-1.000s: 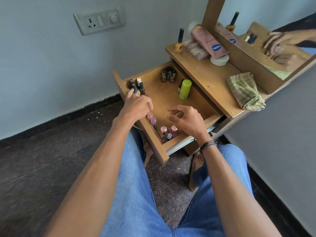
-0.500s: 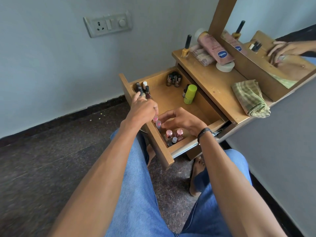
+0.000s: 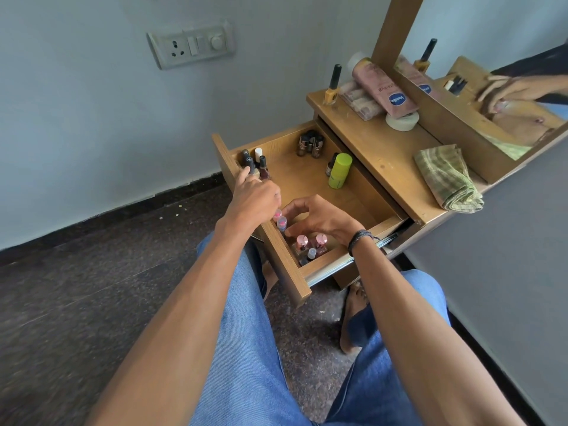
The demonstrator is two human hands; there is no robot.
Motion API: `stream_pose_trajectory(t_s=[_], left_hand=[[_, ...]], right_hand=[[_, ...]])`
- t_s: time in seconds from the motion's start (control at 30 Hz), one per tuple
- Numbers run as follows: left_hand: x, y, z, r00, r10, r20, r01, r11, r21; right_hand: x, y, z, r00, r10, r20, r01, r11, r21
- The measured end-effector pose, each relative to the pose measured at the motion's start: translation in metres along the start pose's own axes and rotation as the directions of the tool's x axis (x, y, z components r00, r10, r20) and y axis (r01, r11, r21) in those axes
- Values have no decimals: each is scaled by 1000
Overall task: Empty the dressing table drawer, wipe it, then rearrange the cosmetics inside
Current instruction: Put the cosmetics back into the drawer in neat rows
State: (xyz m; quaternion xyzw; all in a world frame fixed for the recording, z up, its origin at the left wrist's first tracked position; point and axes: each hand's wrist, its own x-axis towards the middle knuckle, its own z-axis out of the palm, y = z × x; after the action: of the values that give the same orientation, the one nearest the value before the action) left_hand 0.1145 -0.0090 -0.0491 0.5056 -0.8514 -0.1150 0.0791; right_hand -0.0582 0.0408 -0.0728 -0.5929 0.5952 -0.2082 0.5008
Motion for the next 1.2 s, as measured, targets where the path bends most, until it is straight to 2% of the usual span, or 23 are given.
stream_pose_trajectory(t_s=[0.6, 0.67, 0.7, 0.73, 0.8, 0.87, 0.9, 0.97, 1.2], left_hand=[[3, -5, 7, 1000, -4, -30, 3, 999, -48], [5, -7, 7, 998, -10, -60, 2, 990, -140], [5, -7, 4, 997, -11, -73, -7, 970, -245], [4, -7, -1, 996, -29, -85, -7, 918, -396], [1, -9, -13, 988, -120, -96, 24, 737, -676], [0, -10, -21, 976, -200, -84, 52, 593, -804], [1, -11, -24, 973, -217, -79, 56, 554, -831], [0, -8, -28, 973, -220, -69, 63, 541, -839], [6, 4, -29, 986, -129, -105, -3, 619, -786]], right_hand=[[-5, 2, 0, 1000, 1, -25, 0, 998, 61], [-6, 3, 0, 999, 8, -33, -6, 998, 68], [-7, 3, -1, 999, 9, -43, -6, 996, 86], [-7, 3, -1, 998, 8, -63, -1, 995, 98], [-6, 5, -2, 991, -4, -132, 18, 994, 104], [-5, 7, -3, 979, 0, -204, 25, 993, 118], [-4, 8, -3, 973, 2, -233, 28, 992, 125], [-4, 8, -3, 959, 2, -285, 36, 991, 126], [-26, 2, -5, 880, -31, -474, 166, 955, 245]])
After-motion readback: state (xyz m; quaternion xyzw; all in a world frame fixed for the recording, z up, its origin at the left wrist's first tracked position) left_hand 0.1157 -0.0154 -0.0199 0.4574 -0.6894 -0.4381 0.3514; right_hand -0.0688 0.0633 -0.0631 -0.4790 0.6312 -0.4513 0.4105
